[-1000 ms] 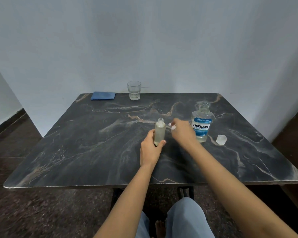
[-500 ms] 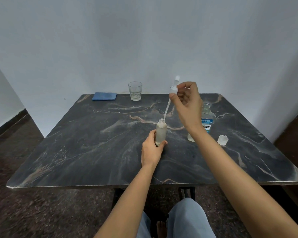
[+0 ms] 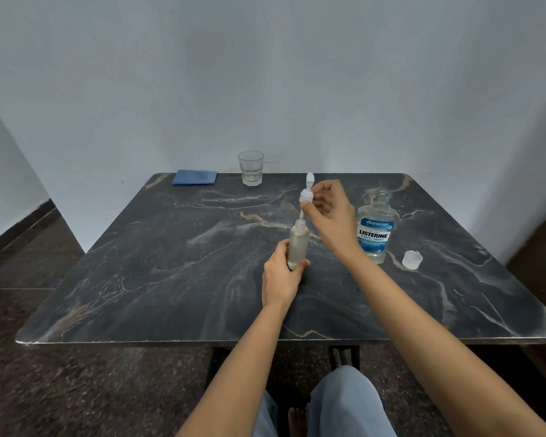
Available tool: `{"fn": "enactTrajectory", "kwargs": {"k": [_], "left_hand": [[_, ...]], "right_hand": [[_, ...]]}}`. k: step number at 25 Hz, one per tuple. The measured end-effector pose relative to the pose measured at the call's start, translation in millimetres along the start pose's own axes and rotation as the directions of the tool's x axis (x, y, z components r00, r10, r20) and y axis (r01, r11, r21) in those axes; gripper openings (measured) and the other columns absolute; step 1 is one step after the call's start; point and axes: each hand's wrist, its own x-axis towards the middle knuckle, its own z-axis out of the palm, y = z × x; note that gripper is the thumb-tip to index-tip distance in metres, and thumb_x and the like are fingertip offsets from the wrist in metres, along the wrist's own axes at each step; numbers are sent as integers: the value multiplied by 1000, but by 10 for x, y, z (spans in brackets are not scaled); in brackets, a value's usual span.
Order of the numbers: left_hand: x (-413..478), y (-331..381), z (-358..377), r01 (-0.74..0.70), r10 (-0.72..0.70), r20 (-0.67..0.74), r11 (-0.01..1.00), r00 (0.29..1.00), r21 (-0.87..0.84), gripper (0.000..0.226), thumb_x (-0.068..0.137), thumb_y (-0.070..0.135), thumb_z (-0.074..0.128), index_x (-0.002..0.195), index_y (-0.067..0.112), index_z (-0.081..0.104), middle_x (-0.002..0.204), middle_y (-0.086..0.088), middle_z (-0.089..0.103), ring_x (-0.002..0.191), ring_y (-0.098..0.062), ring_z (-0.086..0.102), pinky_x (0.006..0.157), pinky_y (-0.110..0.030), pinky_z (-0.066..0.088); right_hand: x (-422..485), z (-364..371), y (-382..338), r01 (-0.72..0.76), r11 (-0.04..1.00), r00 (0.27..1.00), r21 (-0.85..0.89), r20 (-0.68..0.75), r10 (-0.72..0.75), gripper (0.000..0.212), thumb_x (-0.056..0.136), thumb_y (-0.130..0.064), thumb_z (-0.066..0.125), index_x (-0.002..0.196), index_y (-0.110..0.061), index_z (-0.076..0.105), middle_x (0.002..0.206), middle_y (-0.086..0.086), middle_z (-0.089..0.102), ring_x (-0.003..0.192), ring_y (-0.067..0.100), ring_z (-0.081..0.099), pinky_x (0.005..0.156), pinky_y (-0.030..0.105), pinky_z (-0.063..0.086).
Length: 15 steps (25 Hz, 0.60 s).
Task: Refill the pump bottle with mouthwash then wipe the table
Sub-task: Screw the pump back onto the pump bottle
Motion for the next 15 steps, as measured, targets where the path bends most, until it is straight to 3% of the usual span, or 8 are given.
{"fn": "enactTrajectory", "kwargs": {"k": [7,12,15], "left_hand": [[-12,24,-11,-19,19,-5,1000,1000,-23,49,83,28,73,126,30,51,113,11,64,99,-7,61,90,-30,51],[-9,22,-11,-26,26,-14,999,1000,-33,53,81,30,74,129,28,50,117,8,64,104,-9,61,93,-32,51],[-21,38,-14,-44,42,-34,997,999,-68,57,78,33,76,129,30,50,116,10,64,103,-6,60,90,-26,51]], "right_hand": [[-97,25,170,-68,998,991,-9,119,69,22,87,-13,66,104,-14,52,104,2,67,95,9,65,80,21,51],[-160,5,206,-106,994,988,13,112,104,26,87,-9,63,107,-14,49,113,1,64,110,12,61,97,29,49],[-137,0,197,-151,988,982,45,122,144,32,89,-4,56,114,-16,39,121,3,64,115,18,59,99,38,48]]}}
